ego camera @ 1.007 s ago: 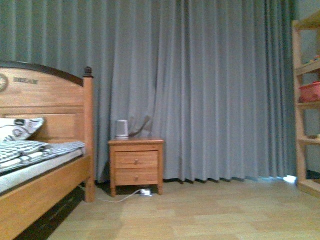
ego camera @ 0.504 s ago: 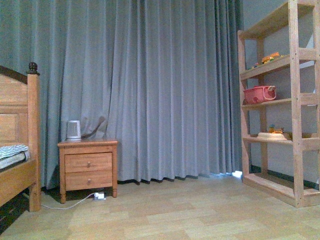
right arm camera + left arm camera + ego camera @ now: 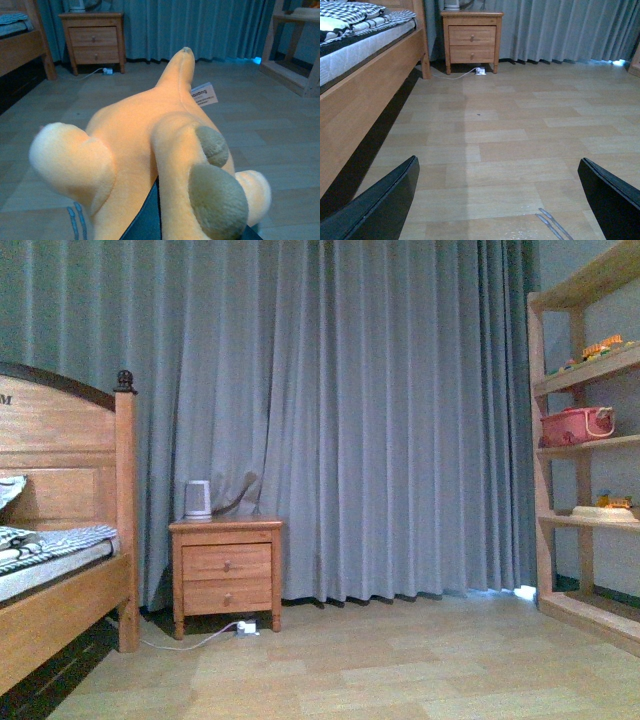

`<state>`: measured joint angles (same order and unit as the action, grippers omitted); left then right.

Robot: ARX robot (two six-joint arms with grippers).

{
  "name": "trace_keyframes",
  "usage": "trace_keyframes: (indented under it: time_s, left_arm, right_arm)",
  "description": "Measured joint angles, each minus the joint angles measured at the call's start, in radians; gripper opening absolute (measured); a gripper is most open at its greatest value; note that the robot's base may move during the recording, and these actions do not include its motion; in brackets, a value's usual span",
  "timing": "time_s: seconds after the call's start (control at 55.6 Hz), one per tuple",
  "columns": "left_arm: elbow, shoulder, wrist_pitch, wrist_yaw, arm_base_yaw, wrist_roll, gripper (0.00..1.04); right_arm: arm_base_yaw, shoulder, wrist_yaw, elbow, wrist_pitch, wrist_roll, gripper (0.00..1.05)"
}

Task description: Put away toys

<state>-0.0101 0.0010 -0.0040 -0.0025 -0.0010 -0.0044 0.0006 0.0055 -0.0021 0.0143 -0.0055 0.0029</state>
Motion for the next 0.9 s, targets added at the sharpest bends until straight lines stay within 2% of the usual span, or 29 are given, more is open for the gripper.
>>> trace_keyframes:
  time_s: [0.899]
  left_arm:
    - [0.0,0.0,0.0,0.002,0.0,0.0,0.98]
  right_arm:
    - [0.0,0.0,0.002,0.0,0.0,0.0,0.07]
